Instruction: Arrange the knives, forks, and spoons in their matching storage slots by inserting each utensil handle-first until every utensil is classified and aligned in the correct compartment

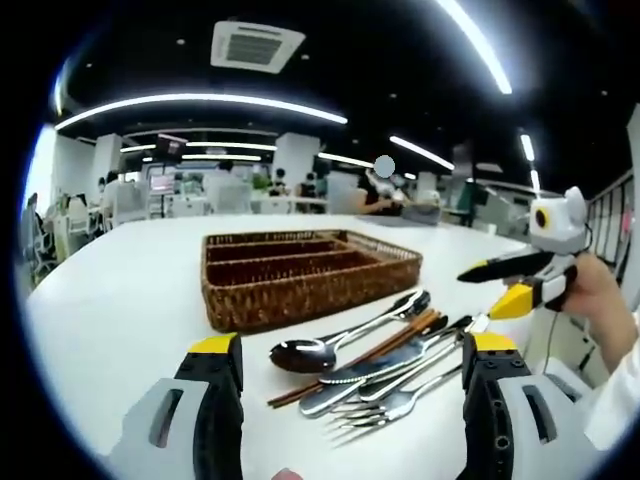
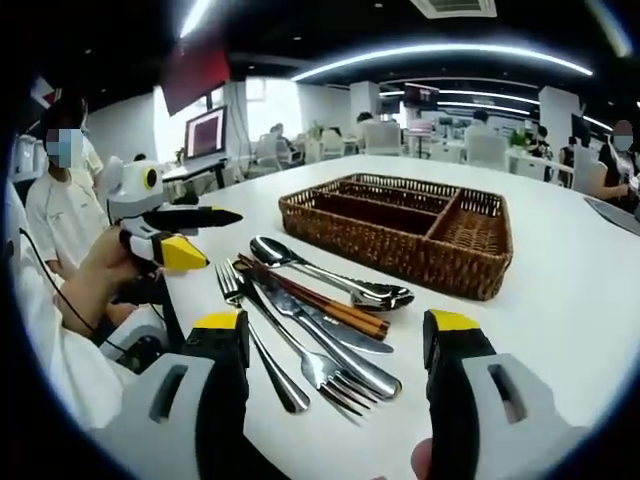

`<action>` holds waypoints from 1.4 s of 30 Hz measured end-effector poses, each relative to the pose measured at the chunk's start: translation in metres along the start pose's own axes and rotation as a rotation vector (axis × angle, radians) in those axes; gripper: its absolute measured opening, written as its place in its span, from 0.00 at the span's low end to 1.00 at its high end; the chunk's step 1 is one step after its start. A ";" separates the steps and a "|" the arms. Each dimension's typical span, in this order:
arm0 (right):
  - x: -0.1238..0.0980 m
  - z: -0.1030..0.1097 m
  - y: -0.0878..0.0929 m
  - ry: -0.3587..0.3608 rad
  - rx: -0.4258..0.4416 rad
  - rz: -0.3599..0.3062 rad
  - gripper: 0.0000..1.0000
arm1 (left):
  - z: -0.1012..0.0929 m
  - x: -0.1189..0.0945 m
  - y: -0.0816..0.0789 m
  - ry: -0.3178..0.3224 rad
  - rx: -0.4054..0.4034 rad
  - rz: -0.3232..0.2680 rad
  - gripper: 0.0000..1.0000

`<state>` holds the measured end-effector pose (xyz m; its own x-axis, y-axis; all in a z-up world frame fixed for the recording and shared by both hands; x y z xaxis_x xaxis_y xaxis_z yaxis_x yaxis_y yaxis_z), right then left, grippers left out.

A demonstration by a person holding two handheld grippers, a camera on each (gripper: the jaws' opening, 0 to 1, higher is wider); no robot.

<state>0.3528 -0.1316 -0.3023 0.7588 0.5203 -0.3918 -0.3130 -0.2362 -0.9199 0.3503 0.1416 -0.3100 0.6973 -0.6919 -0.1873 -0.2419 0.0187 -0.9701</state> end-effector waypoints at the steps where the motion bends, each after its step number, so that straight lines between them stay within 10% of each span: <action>1: 0.000 0.000 0.000 -0.001 0.001 0.000 0.73 | 0.000 0.000 0.000 0.000 0.000 0.000 0.91; 42: 0.016 0.007 -0.008 -0.057 -0.060 0.006 0.70 | 0.002 -0.002 0.010 0.010 -0.038 -0.013 0.91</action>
<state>0.3638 -0.1159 -0.3016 0.7224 0.5643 -0.3996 -0.2818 -0.2874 -0.9154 0.3477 0.1451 -0.3200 0.6937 -0.6993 -0.1727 -0.2581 -0.0175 -0.9660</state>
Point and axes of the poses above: the point that each gripper's makers call its tool centre point, and the gripper's own axes: x roughly forward along the fingers, z roughly to its left, y roughly out of its underside, the point moved 9 cm from there along -x, roughly backward along the fingers, and after that the axes turned 8 degrees about y, right-handed, at the moved point
